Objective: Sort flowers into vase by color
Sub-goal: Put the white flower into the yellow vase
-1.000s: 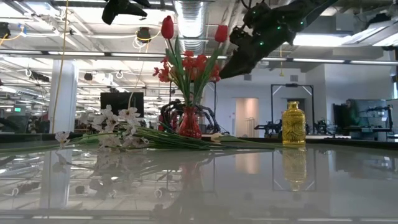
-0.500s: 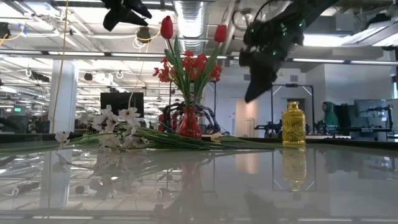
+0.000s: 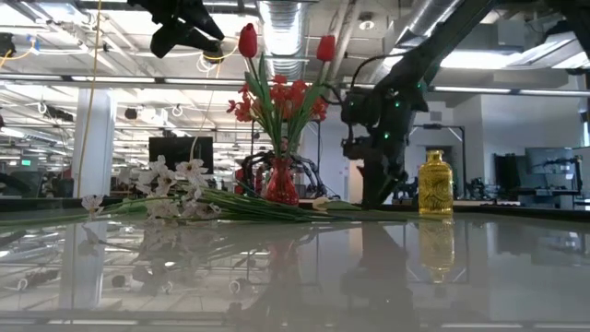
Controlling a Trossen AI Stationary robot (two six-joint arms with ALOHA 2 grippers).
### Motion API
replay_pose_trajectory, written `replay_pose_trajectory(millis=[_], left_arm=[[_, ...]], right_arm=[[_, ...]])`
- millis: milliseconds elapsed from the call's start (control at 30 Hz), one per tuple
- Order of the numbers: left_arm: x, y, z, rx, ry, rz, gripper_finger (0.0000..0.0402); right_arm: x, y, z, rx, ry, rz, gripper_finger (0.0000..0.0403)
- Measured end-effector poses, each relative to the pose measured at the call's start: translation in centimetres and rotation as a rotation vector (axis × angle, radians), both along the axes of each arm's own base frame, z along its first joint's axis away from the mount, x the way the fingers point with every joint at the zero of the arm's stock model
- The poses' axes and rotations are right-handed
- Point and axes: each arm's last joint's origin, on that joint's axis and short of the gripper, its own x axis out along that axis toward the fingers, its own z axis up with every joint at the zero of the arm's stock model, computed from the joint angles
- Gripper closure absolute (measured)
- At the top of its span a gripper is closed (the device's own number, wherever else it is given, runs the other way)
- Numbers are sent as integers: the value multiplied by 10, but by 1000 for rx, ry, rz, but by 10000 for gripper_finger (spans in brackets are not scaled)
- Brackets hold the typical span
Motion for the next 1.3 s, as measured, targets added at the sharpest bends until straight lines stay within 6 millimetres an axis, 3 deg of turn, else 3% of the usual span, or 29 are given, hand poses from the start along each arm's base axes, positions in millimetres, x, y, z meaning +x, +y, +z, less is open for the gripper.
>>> replay_pose_trajectory(millis=[267,367,500,633,900,1133,1300], left_arm=[[0,0,0,0,1,3,274],[0,0,0,6,3,4,274],[0,1,0,19,8,21,274],[0,1,0,24,11,24,274],[0,1,0,28,12,23,274],[0,1,0,32,11,30,275],[1,2,3,44,-18,34,275]], right_arm=[[4,0,-8,-4,16,-40,238],[2,1,-9,9,35,-85,281],[-2,0,-7,30,54,-131,372],[-9,-1,2,41,50,-164,379],[-25,-1,61,-31,-127,-200,385],[-51,4,115,-110,-291,-244,385],[-56,7,125,-125,-318,-244,385]])
